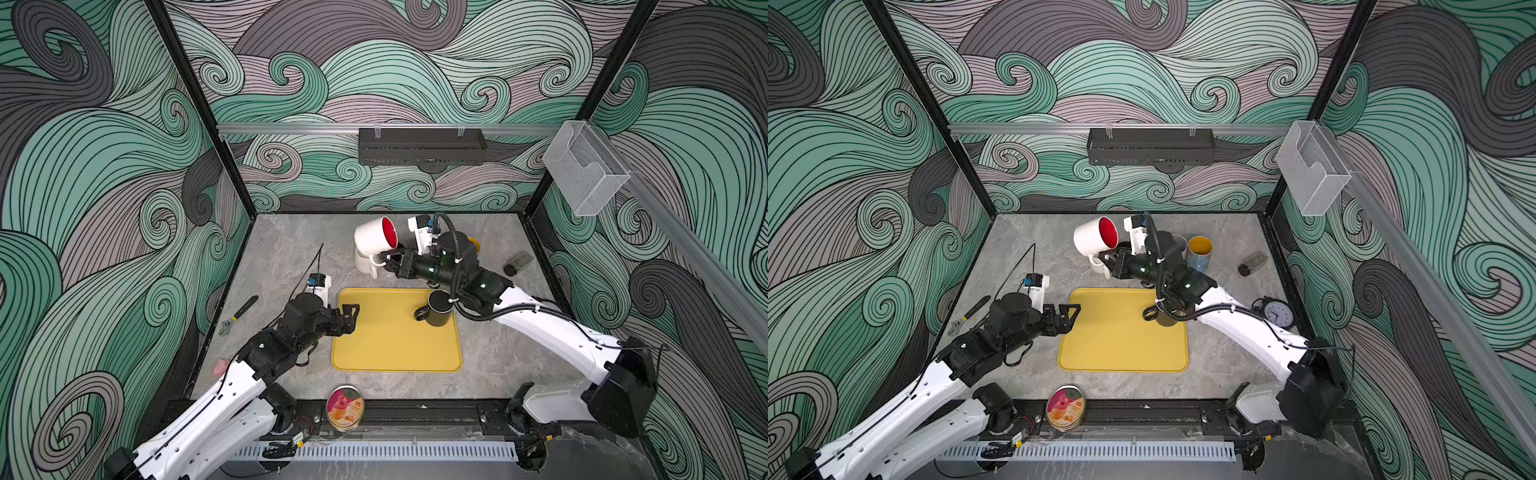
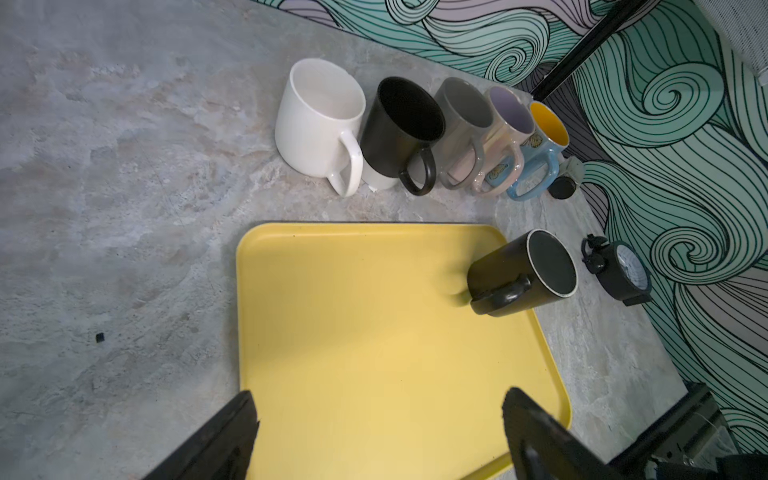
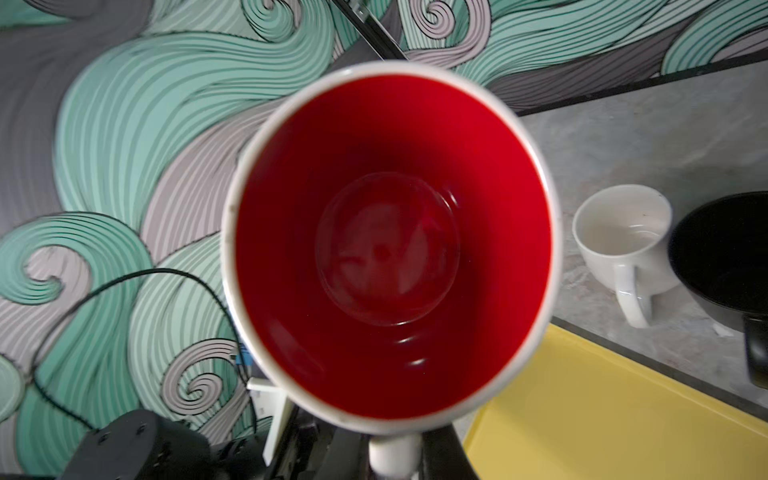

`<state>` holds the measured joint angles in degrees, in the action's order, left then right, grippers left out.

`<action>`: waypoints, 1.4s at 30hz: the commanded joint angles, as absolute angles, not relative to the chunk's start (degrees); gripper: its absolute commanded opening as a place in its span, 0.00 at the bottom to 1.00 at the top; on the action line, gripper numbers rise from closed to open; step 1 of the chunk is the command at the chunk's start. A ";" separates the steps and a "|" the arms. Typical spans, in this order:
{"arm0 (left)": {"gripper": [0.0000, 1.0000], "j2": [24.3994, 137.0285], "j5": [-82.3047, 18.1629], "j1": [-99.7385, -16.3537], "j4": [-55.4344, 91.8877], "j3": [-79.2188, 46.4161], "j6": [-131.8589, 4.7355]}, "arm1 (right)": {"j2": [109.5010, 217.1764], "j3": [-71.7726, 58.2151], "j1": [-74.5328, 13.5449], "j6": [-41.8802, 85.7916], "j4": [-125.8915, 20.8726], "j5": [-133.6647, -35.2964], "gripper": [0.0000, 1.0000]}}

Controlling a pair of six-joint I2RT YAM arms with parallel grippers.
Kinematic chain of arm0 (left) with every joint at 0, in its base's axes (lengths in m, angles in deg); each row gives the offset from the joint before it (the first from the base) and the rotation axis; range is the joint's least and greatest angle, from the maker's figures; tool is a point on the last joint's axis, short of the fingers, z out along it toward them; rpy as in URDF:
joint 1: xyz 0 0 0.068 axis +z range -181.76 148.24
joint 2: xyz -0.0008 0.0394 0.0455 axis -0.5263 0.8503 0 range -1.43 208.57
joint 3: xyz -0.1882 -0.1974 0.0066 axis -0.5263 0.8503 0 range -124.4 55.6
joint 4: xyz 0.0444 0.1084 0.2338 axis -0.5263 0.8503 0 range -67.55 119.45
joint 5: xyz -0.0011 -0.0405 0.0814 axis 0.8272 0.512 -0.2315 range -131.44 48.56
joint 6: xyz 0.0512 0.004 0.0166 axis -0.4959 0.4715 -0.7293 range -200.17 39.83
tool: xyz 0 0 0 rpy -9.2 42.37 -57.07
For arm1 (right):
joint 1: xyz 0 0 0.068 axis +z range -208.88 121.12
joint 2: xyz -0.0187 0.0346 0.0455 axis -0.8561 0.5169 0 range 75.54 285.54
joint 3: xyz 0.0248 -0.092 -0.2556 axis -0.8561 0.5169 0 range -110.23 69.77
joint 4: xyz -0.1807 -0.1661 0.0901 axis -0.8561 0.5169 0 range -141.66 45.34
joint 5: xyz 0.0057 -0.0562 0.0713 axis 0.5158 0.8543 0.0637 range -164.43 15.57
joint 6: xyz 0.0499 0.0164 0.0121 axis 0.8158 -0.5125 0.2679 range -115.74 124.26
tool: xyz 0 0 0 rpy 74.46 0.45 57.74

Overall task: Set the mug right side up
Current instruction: 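Release the red-lined mug from the left gripper and draw the left arm back, then carry the red-lined mug upright with the right gripper toward the white mug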

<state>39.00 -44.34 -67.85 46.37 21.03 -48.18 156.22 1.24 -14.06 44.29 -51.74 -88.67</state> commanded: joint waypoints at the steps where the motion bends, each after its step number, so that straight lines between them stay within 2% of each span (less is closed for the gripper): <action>1: 0.93 39.80 -40.84 -68.22 48.35 21.21 -45.99 | 157.25 -5.33 -12.20 38.90 -46.92 -81.00 0.00; 12: 0.93 37.68 -45.58 -72.18 51.59 22.26 -44.18 | 171.67 -26.30 -7.41 30.52 -28.03 -64.24 0.00; 32: 0.93 37.06 -44.04 -72.20 49.23 23.33 -46.43 | 194.18 -52.25 -5.80 29.39 -14.47 -60.72 0.00; 42: 0.93 38.15 -43.04 -72.26 46.17 24.46 -47.21 | 200.88 -61.31 -5.37 29.99 -10.56 -60.08 0.00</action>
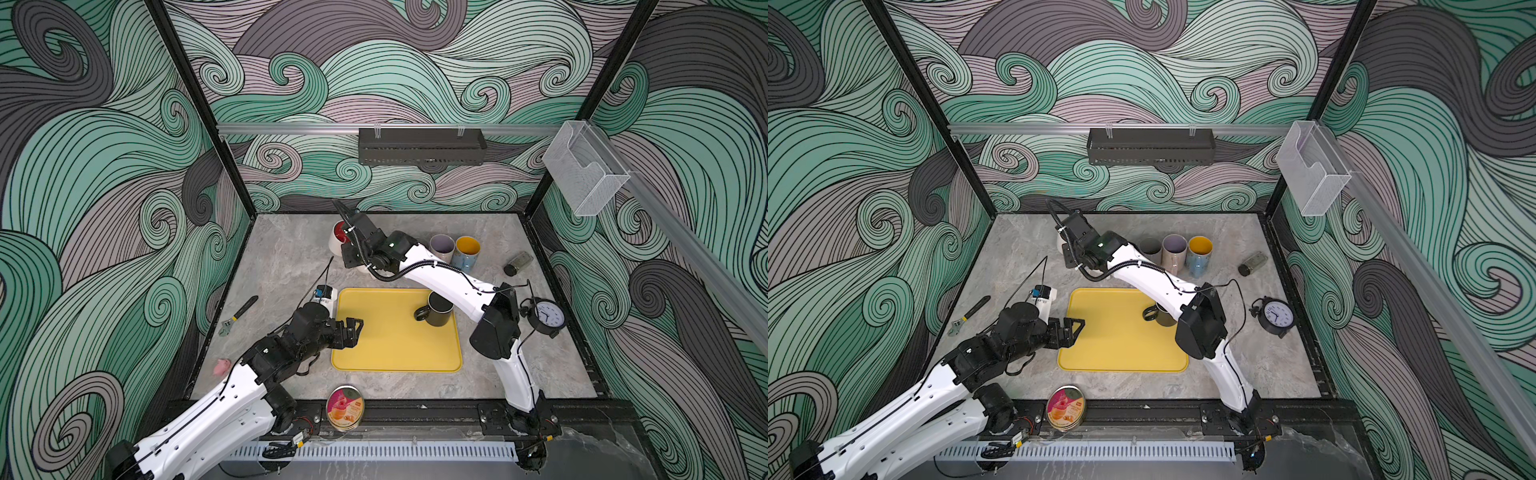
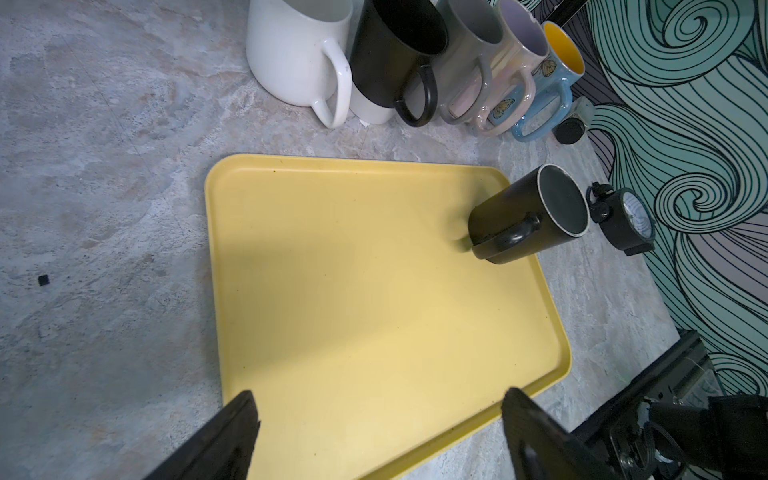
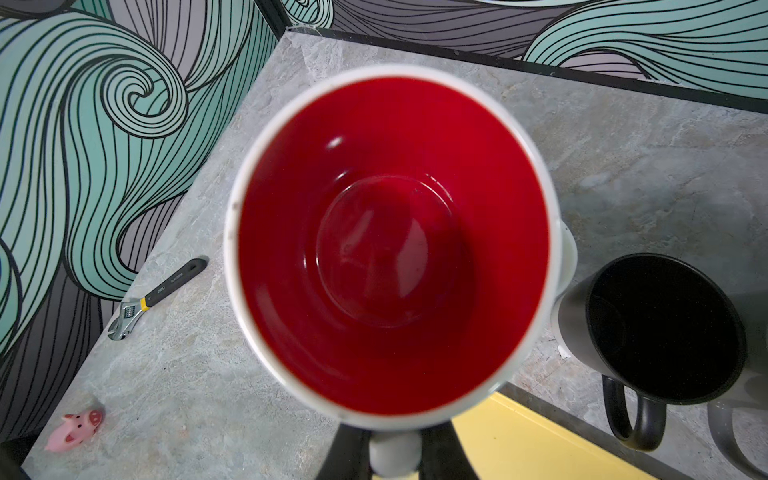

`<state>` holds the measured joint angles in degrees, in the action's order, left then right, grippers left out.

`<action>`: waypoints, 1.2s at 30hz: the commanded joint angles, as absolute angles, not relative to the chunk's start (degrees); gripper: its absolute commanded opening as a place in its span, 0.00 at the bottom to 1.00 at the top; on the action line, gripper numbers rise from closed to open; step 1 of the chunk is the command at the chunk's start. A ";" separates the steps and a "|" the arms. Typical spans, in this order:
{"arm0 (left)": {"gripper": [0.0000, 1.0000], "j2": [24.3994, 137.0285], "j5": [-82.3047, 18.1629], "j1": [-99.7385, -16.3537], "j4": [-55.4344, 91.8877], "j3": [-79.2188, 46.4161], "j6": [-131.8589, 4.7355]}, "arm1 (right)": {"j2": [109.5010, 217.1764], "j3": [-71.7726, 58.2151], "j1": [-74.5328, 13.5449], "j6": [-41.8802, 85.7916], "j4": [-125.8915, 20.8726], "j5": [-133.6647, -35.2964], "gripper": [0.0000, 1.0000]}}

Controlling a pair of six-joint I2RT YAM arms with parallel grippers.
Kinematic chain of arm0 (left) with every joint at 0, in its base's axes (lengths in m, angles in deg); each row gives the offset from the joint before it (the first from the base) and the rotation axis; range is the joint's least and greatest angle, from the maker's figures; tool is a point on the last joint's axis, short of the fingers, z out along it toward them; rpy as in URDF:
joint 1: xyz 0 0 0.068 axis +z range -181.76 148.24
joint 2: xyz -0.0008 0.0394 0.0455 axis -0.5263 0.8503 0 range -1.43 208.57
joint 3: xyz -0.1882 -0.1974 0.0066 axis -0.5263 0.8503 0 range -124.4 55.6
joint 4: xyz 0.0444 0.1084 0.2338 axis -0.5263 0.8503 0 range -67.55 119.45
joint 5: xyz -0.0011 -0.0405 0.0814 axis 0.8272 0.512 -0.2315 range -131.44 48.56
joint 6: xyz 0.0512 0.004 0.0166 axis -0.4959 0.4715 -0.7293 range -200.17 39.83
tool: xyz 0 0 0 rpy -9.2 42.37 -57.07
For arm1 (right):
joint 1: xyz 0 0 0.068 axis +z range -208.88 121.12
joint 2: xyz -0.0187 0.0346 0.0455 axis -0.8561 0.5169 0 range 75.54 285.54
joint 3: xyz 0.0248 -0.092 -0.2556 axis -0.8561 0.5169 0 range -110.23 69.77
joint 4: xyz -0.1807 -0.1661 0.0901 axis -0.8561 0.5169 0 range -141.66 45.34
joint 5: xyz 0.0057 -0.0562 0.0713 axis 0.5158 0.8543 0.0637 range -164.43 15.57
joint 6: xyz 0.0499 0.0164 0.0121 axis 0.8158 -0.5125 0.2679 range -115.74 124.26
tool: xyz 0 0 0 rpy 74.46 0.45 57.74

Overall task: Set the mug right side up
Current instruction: 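Carry the red-lined mug upright with the right gripper toward the white mug, then lower the red-lined mug upright beside the white mug with the right gripper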

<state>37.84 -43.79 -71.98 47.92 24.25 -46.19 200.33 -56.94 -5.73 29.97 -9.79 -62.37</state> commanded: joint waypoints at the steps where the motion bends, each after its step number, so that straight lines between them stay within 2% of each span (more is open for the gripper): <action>1: 0.93 38.25 -42.90 -72.21 45.87 24.65 -47.21 | 201.61 -62.42 -5.35 30.01 -9.81 -59.95 0.00; 13: 0.93 39.52 -41.16 -72.27 44.07 25.17 -47.17 | 207.13 -68.25 -5.26 29.23 -6.89 -57.73 0.00; 20: 0.93 35.74 -43.17 -72.27 46.58 25.19 -47.55 | 211.43 -72.02 -6.04 29.47 -4.37 -55.88 0.00; 28: 0.93 30.32 -45.57 -72.27 49.92 25.53 -46.99 | 216.47 -75.55 -7.46 29.96 -4.12 -58.11 0.00; 36: 0.93 29.35 -46.10 -72.17 51.01 25.43 -46.30 | 219.73 -77.39 -7.39 30.50 -4.16 -58.39 0.00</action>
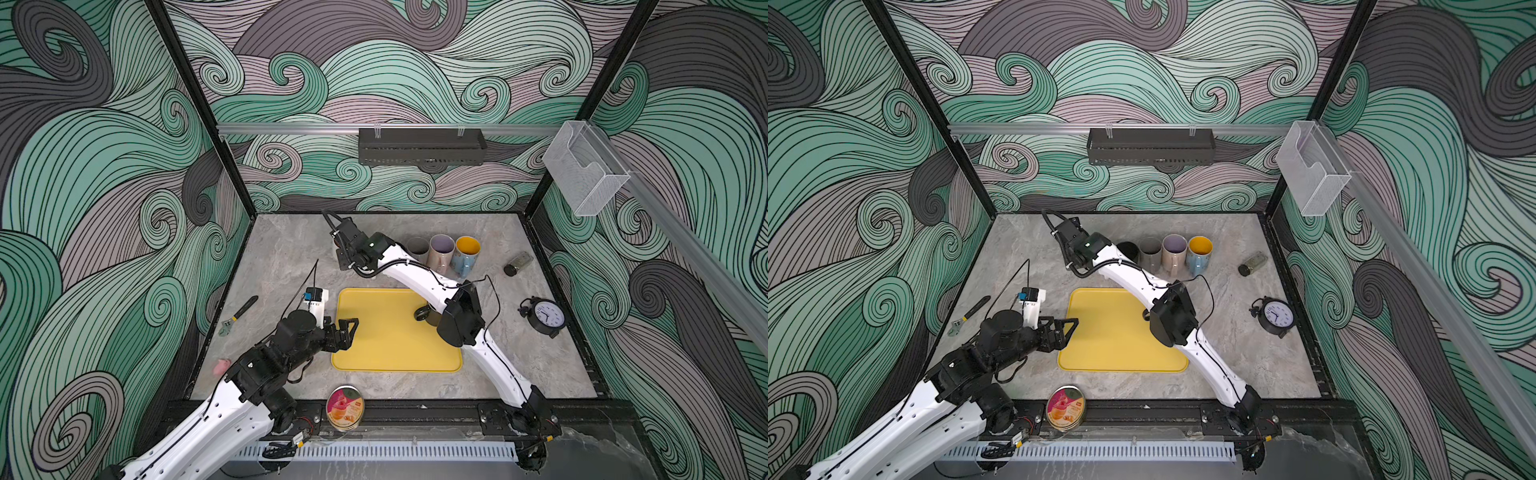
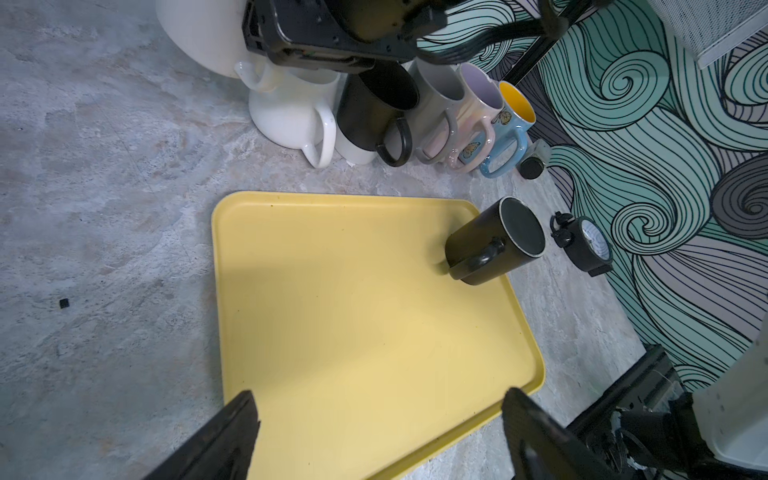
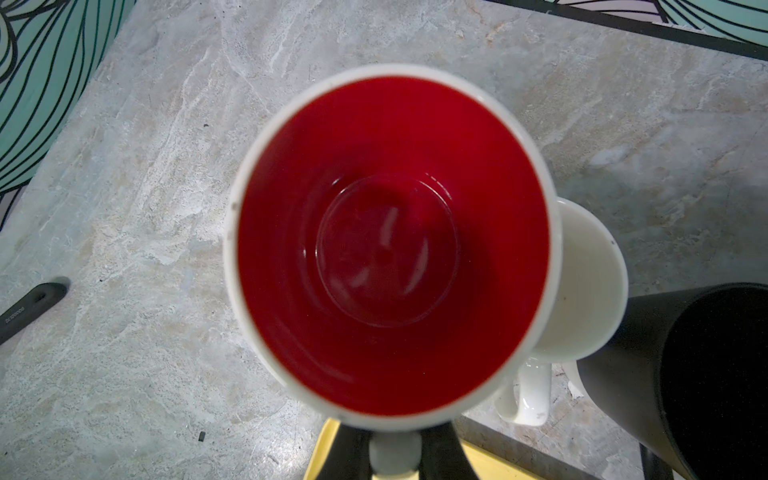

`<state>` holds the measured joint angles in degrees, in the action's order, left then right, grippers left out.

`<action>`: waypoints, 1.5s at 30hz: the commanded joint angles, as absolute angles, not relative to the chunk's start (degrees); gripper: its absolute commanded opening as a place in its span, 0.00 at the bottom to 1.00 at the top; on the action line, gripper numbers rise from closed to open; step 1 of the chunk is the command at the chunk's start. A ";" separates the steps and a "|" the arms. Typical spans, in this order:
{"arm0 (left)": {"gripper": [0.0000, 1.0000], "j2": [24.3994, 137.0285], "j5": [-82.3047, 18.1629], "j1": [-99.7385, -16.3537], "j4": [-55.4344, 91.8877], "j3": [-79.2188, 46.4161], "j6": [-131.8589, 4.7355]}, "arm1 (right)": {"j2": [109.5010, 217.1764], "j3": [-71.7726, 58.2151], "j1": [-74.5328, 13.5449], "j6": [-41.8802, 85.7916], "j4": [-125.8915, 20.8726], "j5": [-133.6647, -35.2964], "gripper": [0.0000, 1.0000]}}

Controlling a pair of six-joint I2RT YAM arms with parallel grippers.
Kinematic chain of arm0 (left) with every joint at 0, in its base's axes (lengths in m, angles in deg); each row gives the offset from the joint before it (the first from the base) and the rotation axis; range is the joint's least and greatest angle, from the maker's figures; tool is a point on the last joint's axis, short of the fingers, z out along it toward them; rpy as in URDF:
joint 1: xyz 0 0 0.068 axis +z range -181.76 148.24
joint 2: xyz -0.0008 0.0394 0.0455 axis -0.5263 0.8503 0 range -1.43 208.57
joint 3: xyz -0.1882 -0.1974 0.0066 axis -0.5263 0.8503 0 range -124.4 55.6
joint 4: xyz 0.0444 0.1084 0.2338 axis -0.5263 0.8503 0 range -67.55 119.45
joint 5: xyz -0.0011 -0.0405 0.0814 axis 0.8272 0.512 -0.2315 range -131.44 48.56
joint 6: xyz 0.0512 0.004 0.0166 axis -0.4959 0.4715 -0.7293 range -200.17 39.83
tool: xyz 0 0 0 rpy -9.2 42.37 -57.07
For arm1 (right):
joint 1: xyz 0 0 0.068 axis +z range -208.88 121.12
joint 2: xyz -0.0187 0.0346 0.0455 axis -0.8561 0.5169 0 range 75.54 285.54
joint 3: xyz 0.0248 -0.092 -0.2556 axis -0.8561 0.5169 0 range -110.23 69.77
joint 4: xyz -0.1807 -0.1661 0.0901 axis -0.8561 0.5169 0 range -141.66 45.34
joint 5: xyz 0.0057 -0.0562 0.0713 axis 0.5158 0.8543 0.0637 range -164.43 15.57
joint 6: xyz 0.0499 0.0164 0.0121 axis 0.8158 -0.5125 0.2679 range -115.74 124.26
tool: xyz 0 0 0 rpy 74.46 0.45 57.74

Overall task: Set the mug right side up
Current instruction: 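Lower the red-lined mug upright beside the white mug with the right gripper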

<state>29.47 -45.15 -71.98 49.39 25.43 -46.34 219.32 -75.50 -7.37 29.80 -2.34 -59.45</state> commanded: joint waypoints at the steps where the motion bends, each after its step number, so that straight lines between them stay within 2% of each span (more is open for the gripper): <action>1: 0.93 29.23 -46.10 -72.14 51.01 25.53 -46.16 | 219.87 -77.44 -7.40 30.62 -4.13 -58.36 0.00; 36: 0.93 28.24 -44.53 -72.16 48.85 27.69 -45.01 | 228.35 -81.94 -6.14 31.95 -4.29 -52.33 0.00; 38: 0.93 28.28 -44.60 -72.18 48.87 27.70 -45.10 | 228.29 -81.91 -6.14 32.04 -4.29 -52.36 0.12; 40: 0.93 28.19 -44.61 -72.19 48.95 27.65 -45.10 | 228.29 -81.79 -6.06 32.05 -4.37 -52.35 0.19; 45: 0.93 27.68 -44.74 -72.19 49.42 27.83 -45.06 | 228.30 -81.59 -5.88 32.29 -4.29 -52.46 0.25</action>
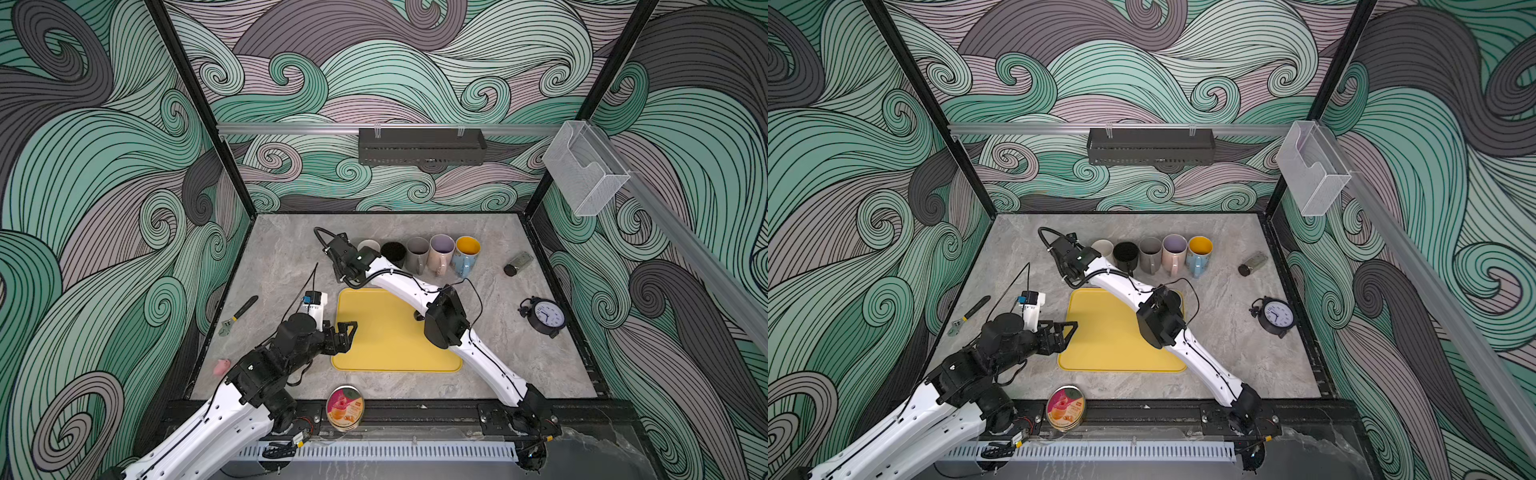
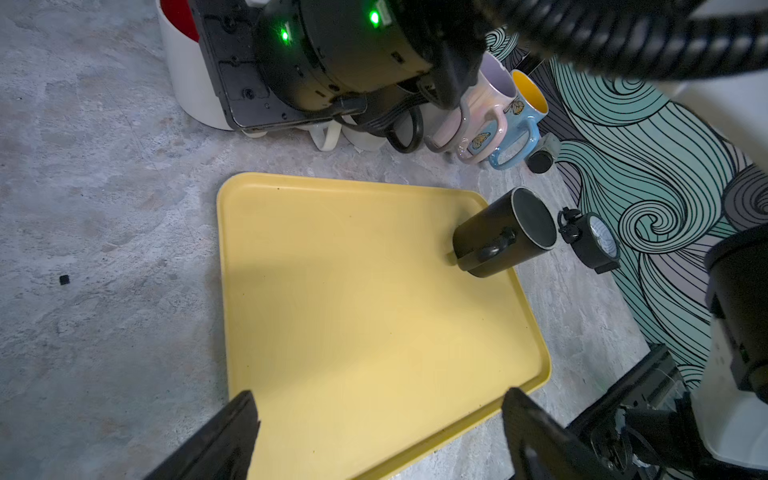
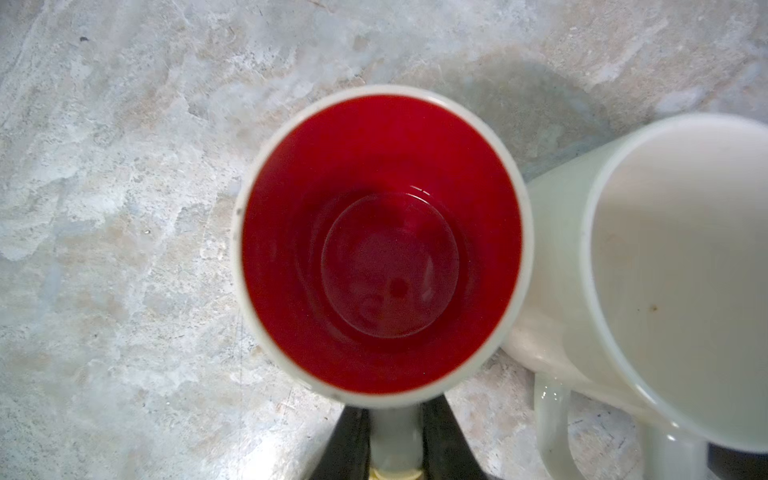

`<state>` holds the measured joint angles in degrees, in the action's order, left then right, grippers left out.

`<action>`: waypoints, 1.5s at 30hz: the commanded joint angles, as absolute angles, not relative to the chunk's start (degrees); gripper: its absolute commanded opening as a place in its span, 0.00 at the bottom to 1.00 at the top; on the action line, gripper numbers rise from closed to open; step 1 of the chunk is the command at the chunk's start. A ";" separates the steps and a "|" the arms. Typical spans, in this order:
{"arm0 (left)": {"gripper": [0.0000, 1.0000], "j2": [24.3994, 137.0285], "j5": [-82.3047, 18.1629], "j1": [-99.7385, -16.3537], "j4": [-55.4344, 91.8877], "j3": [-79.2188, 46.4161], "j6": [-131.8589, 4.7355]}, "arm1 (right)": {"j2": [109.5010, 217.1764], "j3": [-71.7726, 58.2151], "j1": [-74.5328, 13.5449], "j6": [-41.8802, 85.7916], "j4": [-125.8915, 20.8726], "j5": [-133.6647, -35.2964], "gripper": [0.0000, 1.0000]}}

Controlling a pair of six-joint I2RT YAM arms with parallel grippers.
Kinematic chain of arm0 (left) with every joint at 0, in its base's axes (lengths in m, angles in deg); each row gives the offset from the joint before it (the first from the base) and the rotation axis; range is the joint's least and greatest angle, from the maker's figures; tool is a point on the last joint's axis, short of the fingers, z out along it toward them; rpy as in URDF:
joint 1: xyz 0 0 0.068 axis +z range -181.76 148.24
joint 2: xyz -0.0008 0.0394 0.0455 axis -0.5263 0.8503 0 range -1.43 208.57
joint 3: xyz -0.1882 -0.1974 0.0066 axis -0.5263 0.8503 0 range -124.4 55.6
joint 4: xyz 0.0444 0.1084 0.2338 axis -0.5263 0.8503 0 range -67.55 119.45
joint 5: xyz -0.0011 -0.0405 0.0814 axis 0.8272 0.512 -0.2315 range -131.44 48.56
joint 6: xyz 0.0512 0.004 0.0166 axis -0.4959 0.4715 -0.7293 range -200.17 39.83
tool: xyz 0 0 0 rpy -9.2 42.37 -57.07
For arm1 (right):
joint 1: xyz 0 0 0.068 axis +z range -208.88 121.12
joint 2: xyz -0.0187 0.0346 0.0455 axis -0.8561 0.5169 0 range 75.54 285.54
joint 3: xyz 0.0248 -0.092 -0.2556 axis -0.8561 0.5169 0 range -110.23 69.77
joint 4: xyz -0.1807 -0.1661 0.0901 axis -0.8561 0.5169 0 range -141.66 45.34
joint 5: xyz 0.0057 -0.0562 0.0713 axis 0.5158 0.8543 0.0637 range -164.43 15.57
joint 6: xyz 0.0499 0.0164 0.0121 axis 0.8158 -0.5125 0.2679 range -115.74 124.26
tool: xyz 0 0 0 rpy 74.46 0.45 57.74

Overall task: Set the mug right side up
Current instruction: 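Lower the red-lined mug upright beside the white mug with the right gripper, then open the right gripper and lift it away from the red-lined mug, then move the right gripper over the upside-down black mug on the tray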

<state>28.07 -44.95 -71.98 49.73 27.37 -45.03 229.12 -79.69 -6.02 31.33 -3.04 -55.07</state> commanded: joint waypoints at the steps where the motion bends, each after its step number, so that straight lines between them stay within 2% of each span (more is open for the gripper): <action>1: 0.93 27.46 -44.78 -72.18 49.53 27.89 -45.02 | 228.29 -81.57 -5.80 32.22 -4.33 -52.37 0.26; 7: 0.93 26.26 -44.77 -72.13 49.70 28.01 -44.73 | 226.59 -79.92 -5.46 32.17 -4.27 -52.59 0.28; 18: 0.93 29.05 -43.02 -72.16 46.53 26.75 -45.52 | 212.87 -70.54 -3.91 27.79 -5.23 -50.77 0.35; 25: 0.94 31.69 -44.08 -72.18 45.20 25.94 -46.59 | 200.18 -59.66 -1.70 24.10 -7.39 -46.07 0.40; 29: 0.94 34.20 -44.13 -72.05 45.49 24.61 -46.77 | 191.04 -47.26 -0.14 24.43 -12.48 -39.65 0.42; 35: 0.95 37.47 -44.02 -71.84 40.93 25.10 -47.19 | 176.00 -28.25 -0.09 33.06 -19.89 -33.48 0.43; 39: 0.95 40.76 -43.10 -71.70 40.35 23.74 -47.40 | 167.46 -17.95 -0.10 45.18 -21.43 -28.88 0.41; 45: 0.95 39.85 -44.53 -71.73 40.20 24.26 -47.38 | 165.96 -14.31 0.34 62.85 -10.08 -28.60 0.44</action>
